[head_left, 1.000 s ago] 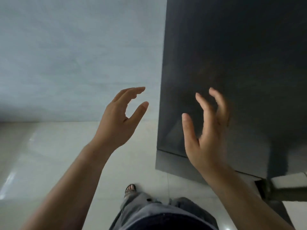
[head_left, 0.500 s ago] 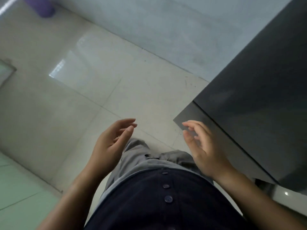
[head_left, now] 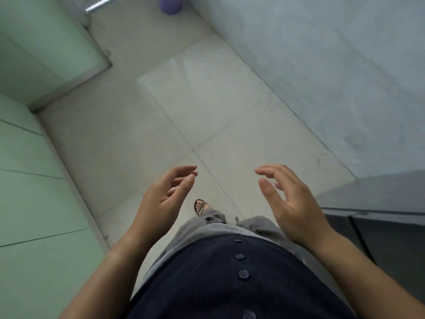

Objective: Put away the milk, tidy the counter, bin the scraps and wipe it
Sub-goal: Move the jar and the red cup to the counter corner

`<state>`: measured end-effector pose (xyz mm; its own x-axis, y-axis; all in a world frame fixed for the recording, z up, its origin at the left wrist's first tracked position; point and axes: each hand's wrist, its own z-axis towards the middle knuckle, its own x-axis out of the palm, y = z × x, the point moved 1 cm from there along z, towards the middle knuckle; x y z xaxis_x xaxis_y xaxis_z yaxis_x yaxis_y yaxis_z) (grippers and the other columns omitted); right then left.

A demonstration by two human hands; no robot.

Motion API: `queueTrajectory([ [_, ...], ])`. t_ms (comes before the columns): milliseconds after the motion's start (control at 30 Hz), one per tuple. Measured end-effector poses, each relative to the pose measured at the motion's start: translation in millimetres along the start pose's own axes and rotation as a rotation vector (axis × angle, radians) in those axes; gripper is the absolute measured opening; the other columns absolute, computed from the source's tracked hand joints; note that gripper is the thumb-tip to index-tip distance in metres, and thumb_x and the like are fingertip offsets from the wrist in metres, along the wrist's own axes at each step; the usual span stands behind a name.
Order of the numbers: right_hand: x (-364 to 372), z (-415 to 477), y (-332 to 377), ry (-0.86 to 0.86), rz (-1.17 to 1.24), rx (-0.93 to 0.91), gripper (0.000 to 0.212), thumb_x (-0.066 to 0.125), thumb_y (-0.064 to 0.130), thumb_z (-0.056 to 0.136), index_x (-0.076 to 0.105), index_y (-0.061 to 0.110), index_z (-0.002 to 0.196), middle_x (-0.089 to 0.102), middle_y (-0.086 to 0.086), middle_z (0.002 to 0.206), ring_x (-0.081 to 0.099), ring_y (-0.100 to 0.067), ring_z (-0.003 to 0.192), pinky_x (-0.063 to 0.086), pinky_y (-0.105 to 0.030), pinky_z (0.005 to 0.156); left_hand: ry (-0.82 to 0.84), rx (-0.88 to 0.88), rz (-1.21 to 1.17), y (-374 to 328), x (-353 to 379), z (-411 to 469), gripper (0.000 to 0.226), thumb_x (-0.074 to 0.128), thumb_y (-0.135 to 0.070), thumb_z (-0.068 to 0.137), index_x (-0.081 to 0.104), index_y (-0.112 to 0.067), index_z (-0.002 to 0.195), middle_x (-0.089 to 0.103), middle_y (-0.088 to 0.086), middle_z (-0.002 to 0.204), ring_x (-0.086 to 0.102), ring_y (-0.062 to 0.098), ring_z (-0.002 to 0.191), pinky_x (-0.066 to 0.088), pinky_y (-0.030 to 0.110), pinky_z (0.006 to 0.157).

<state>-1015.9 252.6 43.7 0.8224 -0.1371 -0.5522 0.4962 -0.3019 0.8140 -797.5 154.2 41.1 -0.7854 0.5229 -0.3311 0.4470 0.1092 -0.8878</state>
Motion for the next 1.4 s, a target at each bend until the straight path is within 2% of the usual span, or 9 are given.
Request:
queueTrajectory([
  [233, 63.5, 103.9, 71.9, 0.259, -0.059, -0.181, 0.036, 0.036, 0.048, 0.09, 0.056, 0.027, 0.112, 0.052, 0.018, 0.114, 0.045, 0.01, 0.109, 0.034, -0.005, 0.088, -0.258, -0.082, -0.031, 19.4, -96.4, 15.4, 0.023, 0.049, -0.051, 0.087, 0.058, -0.043, 0.107, 0.066, -0.021, 0.103, 0.06, -0.007, 0.098, 0.044, 0.004, 0.078],
  [433, 118.0, 177.1, 117.1, 0.496, -0.123, -0.302, 0.039, 0.036, 0.048, 0.089, 0.057, 0.024, 0.112, 0.053, 0.013, 0.116, 0.046, 0.006, 0.109, 0.036, -0.014, 0.091, -0.494, -0.231, -0.177, 47.7, -135.9, 18.7, 0.023, 0.049, -0.047, 0.085, 0.06, -0.043, 0.105, 0.067, -0.018, 0.102, 0.06, -0.005, 0.099, 0.043, 0.004, 0.077],
  [667, 178.1, 289.2, 171.8, 0.696, -0.144, -0.412, 0.047, 0.034, 0.053, 0.086, 0.06, 0.02, 0.109, 0.053, 0.009, 0.115, 0.047, 0.007, 0.107, 0.037, -0.008, 0.088, -0.663, -0.331, -0.344, 55.9, -190.1, 79.4, 0.022, 0.052, -0.044, 0.083, 0.062, -0.041, 0.102, 0.068, -0.02, 0.1, 0.06, -0.004, 0.1, 0.042, 0.003, 0.076],
  [800, 204.2, 366.8, 221.9, 0.722, -0.151, -0.526, 0.044, 0.035, 0.051, 0.089, 0.058, 0.021, 0.112, 0.054, 0.011, 0.114, 0.049, 0.0, 0.109, 0.043, -0.027, 0.094, -0.763, -0.319, -0.436, 42.9, -238.2, 132.2, 0.024, 0.052, -0.043, 0.082, 0.063, -0.036, 0.102, 0.068, -0.02, 0.1, 0.06, -0.003, 0.1, 0.041, 0.004, 0.078],
  [900, 225.5, 409.6, 249.1, 0.768, -0.183, -0.582, 0.045, 0.035, 0.052, 0.09, 0.058, 0.021, 0.113, 0.054, 0.011, 0.116, 0.05, -0.002, 0.109, 0.044, -0.032, 0.094, -0.838, -0.312, -0.481, 41.5, -265.5, 161.2, 0.025, 0.052, -0.045, 0.082, 0.063, -0.036, 0.102, 0.068, -0.02, 0.1, 0.06, -0.001, 0.101, 0.042, 0.006, 0.08],
  [1100, 278.7, 454.8, 289.7, 0.937, -0.272, -0.677, 0.046, 0.033, 0.055, 0.088, 0.058, 0.025, 0.112, 0.053, 0.014, 0.119, 0.048, 0.0, 0.11, 0.043, -0.026, 0.091, -0.982, -0.39, -0.56, 60.0, -302.6, 172.6, 0.023, 0.052, -0.047, 0.08, 0.062, -0.044, 0.1, 0.068, -0.02, 0.101, 0.06, 0.0, 0.101, 0.045, 0.009, 0.079],
  [1200, 317.2, 466.4, 316.2, 1.033, -0.312, -0.72, 0.048, 0.032, 0.057, 0.087, 0.057, 0.026, 0.113, 0.052, 0.013, 0.121, 0.049, -0.001, 0.111, 0.044, -0.023, 0.088, -1.072, -0.429, -0.595, 75.4, -329.9, 167.4, 0.023, 0.051, -0.049, 0.079, 0.062, -0.046, 0.1, 0.068, -0.02, 0.102, 0.061, 0.0, 0.102, 0.046, 0.015, 0.08],
  [1333, 383.5, 478.7, 359.9, 1.114, -0.34, -0.807, 0.048, 0.031, 0.058, 0.088, 0.053, 0.028, 0.118, 0.049, 0.014, 0.124, 0.046, -0.001, 0.113, 0.04, -0.026, 0.094, -1.171, -0.44, -0.61, 100.1, -380.6, 164.3, 0.026, 0.052, -0.054, 0.078, 0.062, -0.046, 0.1, 0.068, -0.019, 0.103, 0.06, 0.0, 0.103, 0.043, 0.017, 0.085],
  [1400, 421.2, 483.8, 385.6, 1.132, -0.333, -0.849, 0.048, 0.03, 0.059, 0.088, 0.052, 0.029, 0.118, 0.048, 0.016, 0.121, 0.045, 0.001, 0.111, 0.04, -0.025, 0.094, -1.212, -0.439, -0.611, 115.4, -414.4, 162.7, 0.021, 0.054, -0.049, 0.081, 0.062, -0.044, 0.101, 0.068, -0.019, 0.103, 0.06, 0.001, 0.103, 0.043, 0.018, 0.086],
])
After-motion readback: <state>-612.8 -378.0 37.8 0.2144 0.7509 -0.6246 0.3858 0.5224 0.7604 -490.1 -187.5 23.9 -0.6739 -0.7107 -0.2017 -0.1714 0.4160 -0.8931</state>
